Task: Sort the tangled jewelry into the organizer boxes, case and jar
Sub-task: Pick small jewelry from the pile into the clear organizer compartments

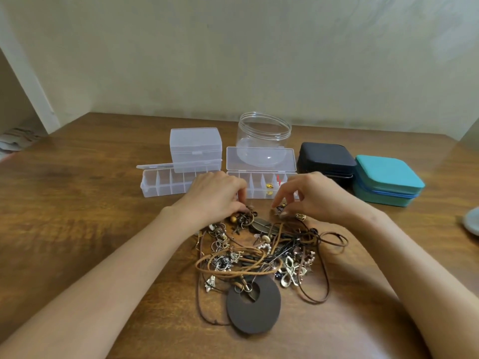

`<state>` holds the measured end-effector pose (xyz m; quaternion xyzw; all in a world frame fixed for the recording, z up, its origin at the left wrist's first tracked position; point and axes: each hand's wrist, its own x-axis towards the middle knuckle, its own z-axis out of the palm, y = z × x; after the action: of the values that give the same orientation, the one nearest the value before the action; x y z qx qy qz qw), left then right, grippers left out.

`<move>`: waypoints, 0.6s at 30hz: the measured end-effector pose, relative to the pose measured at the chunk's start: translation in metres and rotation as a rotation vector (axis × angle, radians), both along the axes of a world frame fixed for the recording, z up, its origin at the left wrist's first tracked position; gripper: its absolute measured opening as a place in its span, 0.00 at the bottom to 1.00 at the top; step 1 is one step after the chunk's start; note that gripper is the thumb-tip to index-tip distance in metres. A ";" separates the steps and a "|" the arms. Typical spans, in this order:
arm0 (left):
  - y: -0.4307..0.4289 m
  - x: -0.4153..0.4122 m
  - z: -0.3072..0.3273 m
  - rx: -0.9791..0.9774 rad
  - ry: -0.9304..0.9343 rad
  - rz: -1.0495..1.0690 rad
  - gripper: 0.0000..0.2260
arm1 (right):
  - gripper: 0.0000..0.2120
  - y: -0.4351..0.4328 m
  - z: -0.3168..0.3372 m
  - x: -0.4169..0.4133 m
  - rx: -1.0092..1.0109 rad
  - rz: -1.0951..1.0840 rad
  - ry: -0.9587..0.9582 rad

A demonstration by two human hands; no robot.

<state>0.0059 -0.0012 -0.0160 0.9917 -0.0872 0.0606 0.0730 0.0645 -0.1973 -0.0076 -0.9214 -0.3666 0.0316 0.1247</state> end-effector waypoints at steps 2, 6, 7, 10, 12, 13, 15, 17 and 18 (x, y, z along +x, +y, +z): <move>0.000 0.000 0.000 -0.027 0.022 0.004 0.08 | 0.07 -0.001 -0.001 0.002 0.031 -0.003 0.008; 0.002 0.001 -0.001 -0.084 0.040 0.017 0.06 | 0.05 -0.005 0.000 0.006 0.220 -0.049 0.027; 0.003 0.001 -0.001 -0.106 0.026 0.018 0.04 | 0.04 -0.005 0.000 0.006 0.312 -0.086 0.040; 0.005 0.002 0.001 -0.190 -0.026 0.021 0.03 | 0.05 -0.006 0.002 0.006 0.599 -0.163 0.126; 0.007 0.002 0.001 -0.208 -0.036 0.019 0.03 | 0.05 -0.006 0.004 0.005 0.780 -0.176 0.215; 0.008 0.003 0.002 -0.209 -0.039 0.016 0.03 | 0.06 -0.005 0.005 0.005 0.860 -0.176 0.269; 0.009 0.003 0.002 -0.221 -0.053 0.011 0.03 | 0.09 -0.003 0.006 0.007 0.930 -0.164 0.329; 0.009 0.002 0.004 -0.234 -0.086 -0.003 0.03 | 0.09 0.002 0.007 0.010 0.926 -0.162 0.324; 0.010 0.003 0.006 -0.234 -0.108 -0.015 0.04 | 0.08 0.006 0.007 0.012 0.921 -0.166 0.305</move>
<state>0.0085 0.0086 -0.0103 0.9709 -0.0909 0.1230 0.1840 0.0761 -0.1916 -0.0010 -0.7817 -0.2452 -0.0093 0.5734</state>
